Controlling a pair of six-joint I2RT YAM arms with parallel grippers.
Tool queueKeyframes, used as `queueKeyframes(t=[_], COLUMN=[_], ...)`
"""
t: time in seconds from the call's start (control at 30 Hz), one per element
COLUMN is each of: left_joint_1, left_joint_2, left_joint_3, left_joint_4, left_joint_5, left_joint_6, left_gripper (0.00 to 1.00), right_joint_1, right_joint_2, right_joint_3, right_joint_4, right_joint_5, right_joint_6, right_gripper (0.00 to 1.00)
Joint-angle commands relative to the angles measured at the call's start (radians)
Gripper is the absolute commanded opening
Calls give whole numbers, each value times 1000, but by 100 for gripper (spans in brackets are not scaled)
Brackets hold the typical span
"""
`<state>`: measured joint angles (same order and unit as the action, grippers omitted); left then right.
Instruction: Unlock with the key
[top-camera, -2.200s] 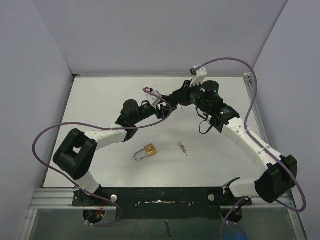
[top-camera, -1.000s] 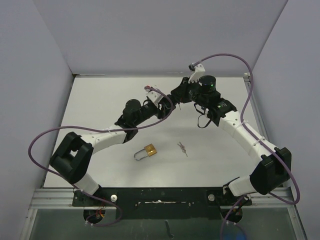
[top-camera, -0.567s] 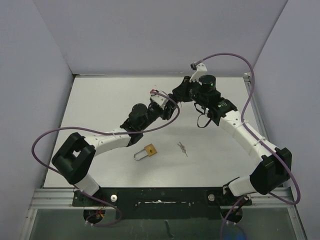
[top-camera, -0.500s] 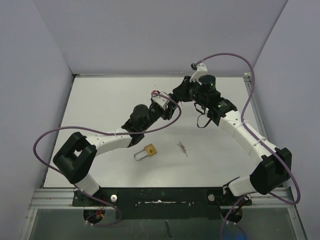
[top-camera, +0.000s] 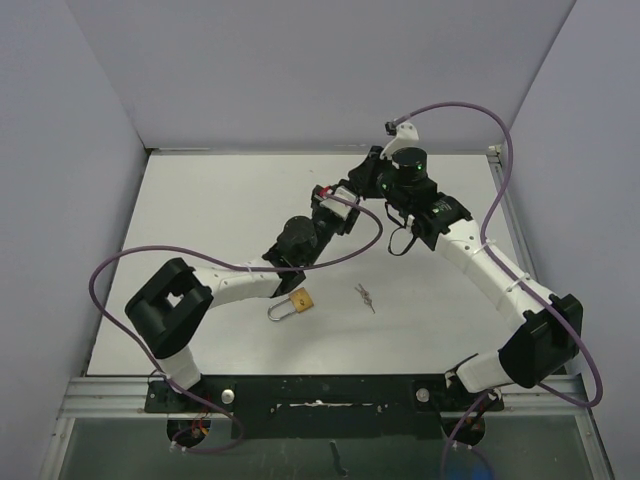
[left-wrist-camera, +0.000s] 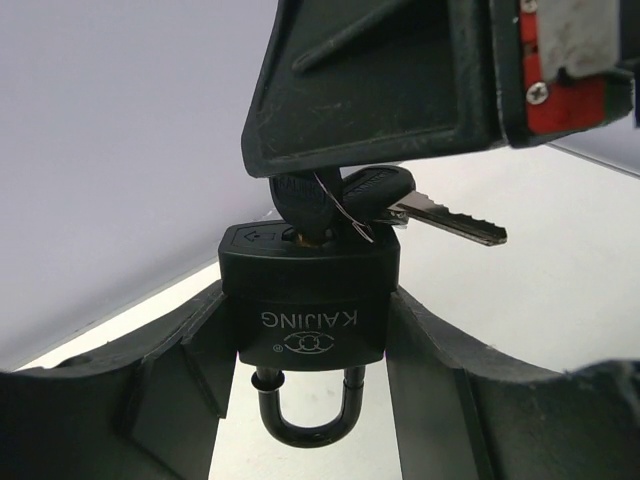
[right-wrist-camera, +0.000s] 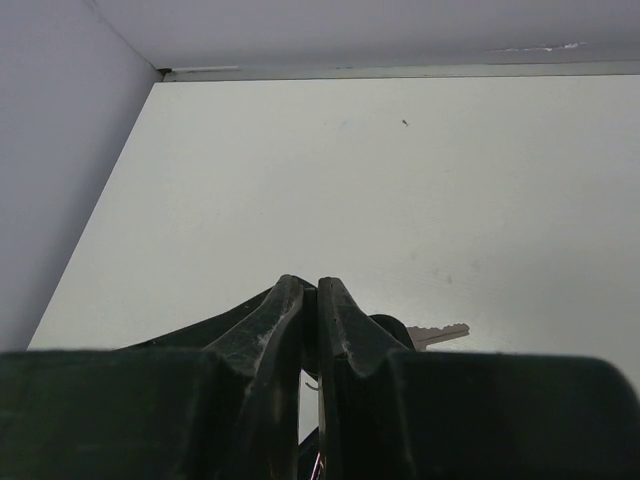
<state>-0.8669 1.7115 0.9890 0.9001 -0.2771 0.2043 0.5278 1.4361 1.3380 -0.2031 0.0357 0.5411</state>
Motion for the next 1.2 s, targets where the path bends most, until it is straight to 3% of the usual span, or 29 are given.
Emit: queueKeyframes(t=[0.0,0.4,0.63,0.73,0.87,1.17], left_joint_1=[-43,-53,-33,-28,-14,54], left_joint_2=[-23,-27,-62,-81,-103,-193], left_joint_3=[183,173,71,28,-20,-52], left_joint_4=[440,432,415,402,374,176], left_joint_5=[-38,-51,-68,-83,-95,-125], left_joint_6=[58,71,0,-13,-34,-169], left_gripper=[0,0,0,0,0,0], right_joint_1=[77,70,-7,-68,-176,-350], right_joint_2=[39,20,0,-7,-29,-113], right_joint_3=[-15,-29,-5,-5,-31,-54], right_joint_4=[-161,-124,-47,5,112,64], right_joint_5=[-86,-108,-204,-277,-373,-379], right_joint_6=[85,79,51,77,137,92], right_gripper=[0,0,22,43,56,68])
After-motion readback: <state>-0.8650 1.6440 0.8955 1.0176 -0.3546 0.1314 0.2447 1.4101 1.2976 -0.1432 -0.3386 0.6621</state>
